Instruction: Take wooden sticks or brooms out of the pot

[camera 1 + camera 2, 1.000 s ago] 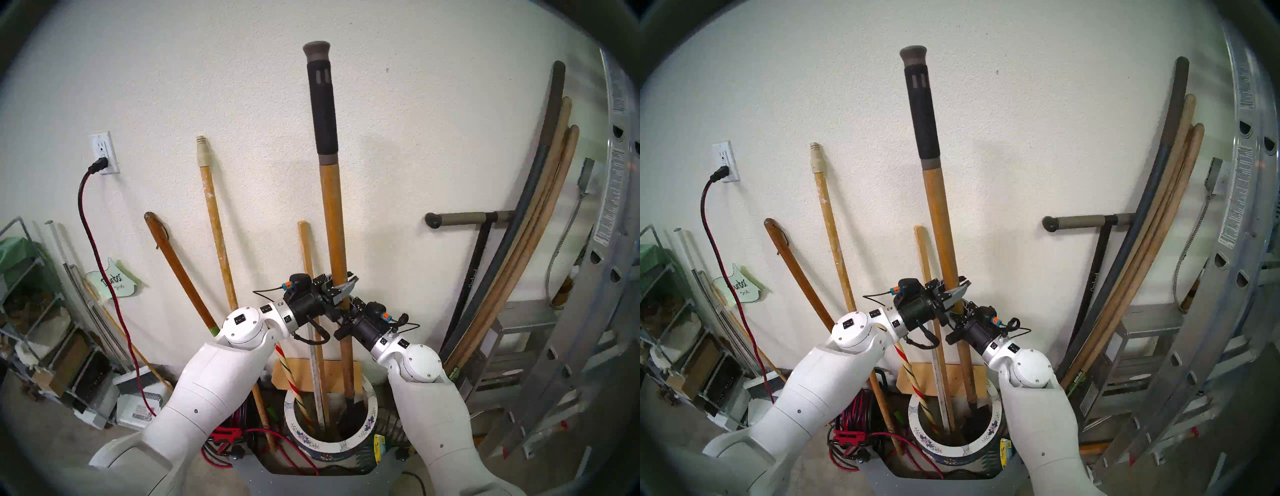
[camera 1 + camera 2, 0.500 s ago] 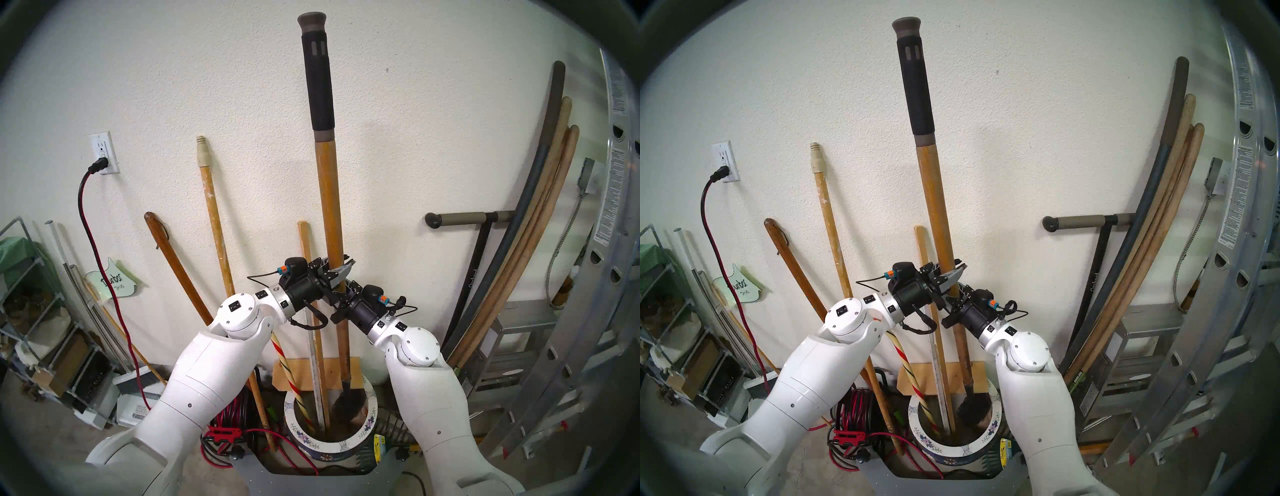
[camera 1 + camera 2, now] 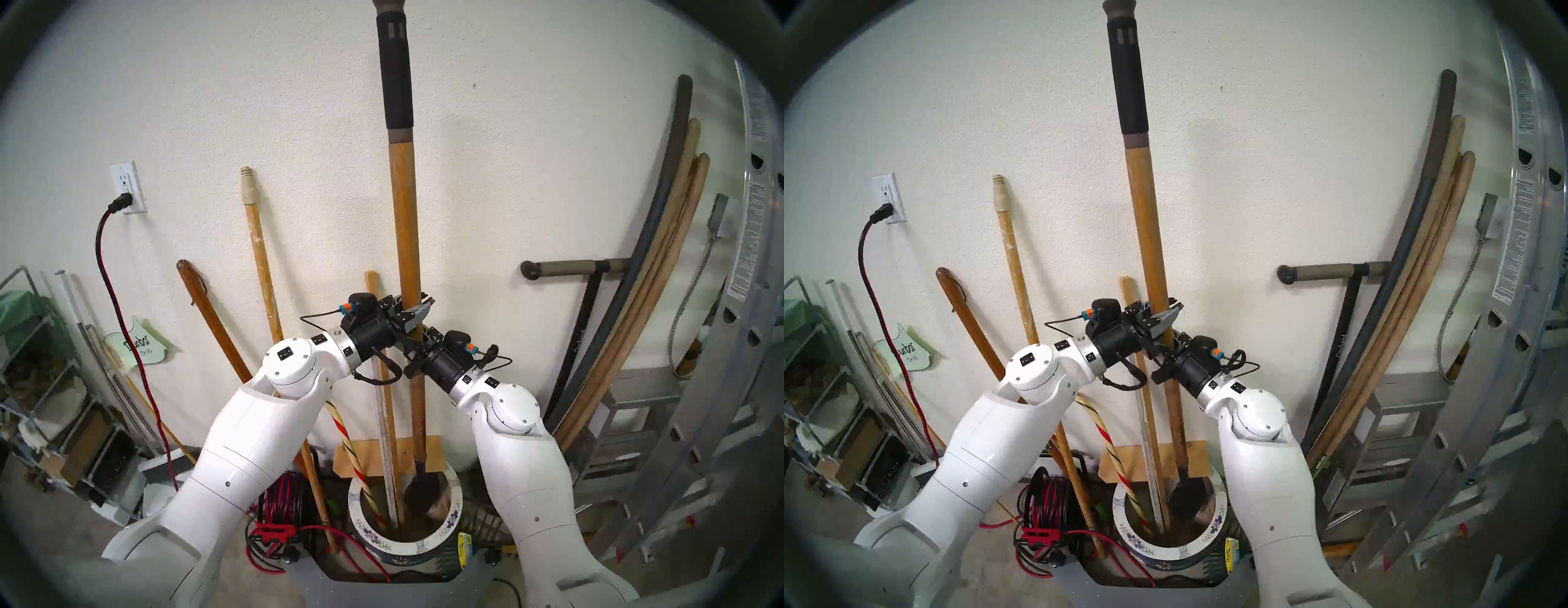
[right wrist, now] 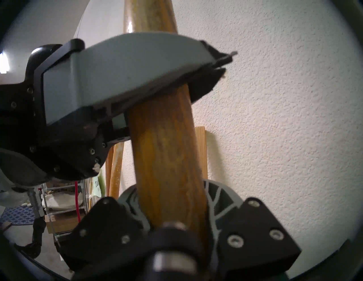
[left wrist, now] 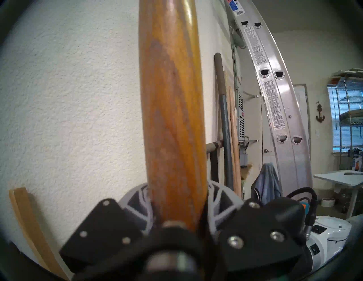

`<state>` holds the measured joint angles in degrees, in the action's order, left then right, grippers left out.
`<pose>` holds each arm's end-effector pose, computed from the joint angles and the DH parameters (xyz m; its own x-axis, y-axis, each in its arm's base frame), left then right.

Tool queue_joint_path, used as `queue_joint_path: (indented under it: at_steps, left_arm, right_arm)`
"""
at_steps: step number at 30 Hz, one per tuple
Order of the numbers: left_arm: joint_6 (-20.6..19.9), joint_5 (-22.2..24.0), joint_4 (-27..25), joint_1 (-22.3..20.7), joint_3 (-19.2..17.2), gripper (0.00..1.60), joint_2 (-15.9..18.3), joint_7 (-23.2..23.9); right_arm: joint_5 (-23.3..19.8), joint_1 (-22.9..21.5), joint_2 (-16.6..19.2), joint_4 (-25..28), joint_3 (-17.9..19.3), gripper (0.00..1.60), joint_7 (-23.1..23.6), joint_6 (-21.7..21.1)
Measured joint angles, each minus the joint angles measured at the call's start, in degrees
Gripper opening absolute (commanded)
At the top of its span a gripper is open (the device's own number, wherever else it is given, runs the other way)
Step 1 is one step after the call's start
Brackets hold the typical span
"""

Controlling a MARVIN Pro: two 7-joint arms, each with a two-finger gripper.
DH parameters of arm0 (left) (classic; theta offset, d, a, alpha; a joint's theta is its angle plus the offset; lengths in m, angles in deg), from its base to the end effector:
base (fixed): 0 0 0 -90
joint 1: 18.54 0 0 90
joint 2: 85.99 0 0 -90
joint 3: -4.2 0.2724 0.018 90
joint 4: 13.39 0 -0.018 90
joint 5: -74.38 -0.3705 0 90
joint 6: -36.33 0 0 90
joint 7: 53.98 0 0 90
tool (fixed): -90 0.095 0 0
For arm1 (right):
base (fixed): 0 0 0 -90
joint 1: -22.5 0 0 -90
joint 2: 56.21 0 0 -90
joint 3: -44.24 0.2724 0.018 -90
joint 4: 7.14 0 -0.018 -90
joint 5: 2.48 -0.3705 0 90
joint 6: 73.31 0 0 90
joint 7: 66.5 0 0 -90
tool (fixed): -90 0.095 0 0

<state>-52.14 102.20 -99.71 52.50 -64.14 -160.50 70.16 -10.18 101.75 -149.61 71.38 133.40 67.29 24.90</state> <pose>0.5044 -0.1292 -0.1855 -0.1241 0.1710 0.9774 -0.8144 -0.5803 -0.0019 0.5050 0.0916 -0.2648 -0.1266 -0.1902 0.9735 0.7032 -0.7094 -0.0472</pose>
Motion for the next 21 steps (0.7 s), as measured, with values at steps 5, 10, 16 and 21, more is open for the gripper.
queue_joint_path:
  at_steps: [5,10,16,21]
  left_arm:
    - [-2.11,-0.01,-1.05,-0.56,-0.03,0.0,0.22,-0.49]
    - [-4.89,0.17,-2.73,-0.65,0.01,0.0,0.5,-0.65]
    - [-7.89,0.68,-5.76,0.21,0.07,0.0,0.88,-0.66]
    - [-9.61,1.12,-8.45,1.31,-0.02,0.0,1.29,-0.71]
  right_arm:
    - [-0.04,0.23,-0.6,1.57,0.27,0.0,-0.56,-2.47]
    - [-0.2,1.61,-0.84,4.61,0.44,0.0,-1.37,-5.85]
    - [-0.16,3.99,-0.49,9.23,0.65,0.0,-1.57,-9.35]
    - [-0.09,5.93,-0.14,12.94,0.73,0.0,-1.52,-11.89]
